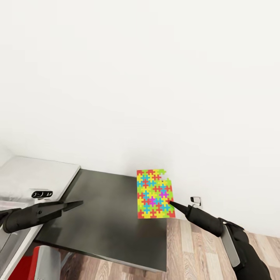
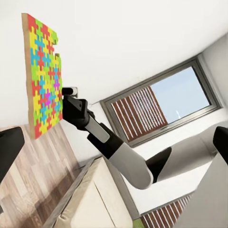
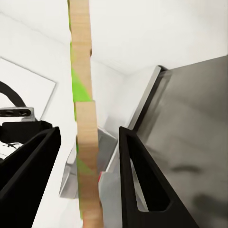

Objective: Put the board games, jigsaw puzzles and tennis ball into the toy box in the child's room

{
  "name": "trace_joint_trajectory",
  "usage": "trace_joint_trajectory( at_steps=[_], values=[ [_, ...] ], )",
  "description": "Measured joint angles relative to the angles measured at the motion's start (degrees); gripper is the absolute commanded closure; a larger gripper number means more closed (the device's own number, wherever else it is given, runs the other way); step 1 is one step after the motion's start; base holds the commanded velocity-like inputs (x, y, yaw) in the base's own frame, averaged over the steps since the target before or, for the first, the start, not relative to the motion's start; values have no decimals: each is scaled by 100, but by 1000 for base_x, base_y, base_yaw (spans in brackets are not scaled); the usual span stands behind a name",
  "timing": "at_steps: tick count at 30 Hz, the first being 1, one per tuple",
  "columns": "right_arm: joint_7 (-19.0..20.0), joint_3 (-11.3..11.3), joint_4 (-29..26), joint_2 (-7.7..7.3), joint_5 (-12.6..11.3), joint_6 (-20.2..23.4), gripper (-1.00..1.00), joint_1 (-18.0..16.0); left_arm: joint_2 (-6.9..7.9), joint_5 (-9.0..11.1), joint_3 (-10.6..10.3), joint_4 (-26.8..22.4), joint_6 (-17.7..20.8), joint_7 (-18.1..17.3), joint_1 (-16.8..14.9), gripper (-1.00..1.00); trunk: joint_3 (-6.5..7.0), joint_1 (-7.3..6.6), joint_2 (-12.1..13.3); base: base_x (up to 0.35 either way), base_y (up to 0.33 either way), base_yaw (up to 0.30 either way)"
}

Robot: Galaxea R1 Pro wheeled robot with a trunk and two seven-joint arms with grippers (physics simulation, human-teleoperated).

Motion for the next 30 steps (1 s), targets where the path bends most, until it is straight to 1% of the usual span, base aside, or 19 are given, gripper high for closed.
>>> trace_joint_trajectory(
  at_steps=[10,13,20,30],
  values=[
    [16,-132,-1,0,-9,0,100,72,-2,9,-9,1,0,0,0,-100,93,0,0,0,0,49],
    [98,-165,-1,0,-4,-6,100,82,-2,5,-9,1,0,0,0,-100,121,0,0,0,0,4],
    [160,-182,-1,-1,-3,-10,100,86,-2,0,-8,1,0,0,0,-100,186,1,0,-95,-28,1],
    [167,-185,-1,0,-1,-26,100,87,-2,1,-9,1,0,0,0,-100,280,0,0,-12,-3,0]
  ],
)
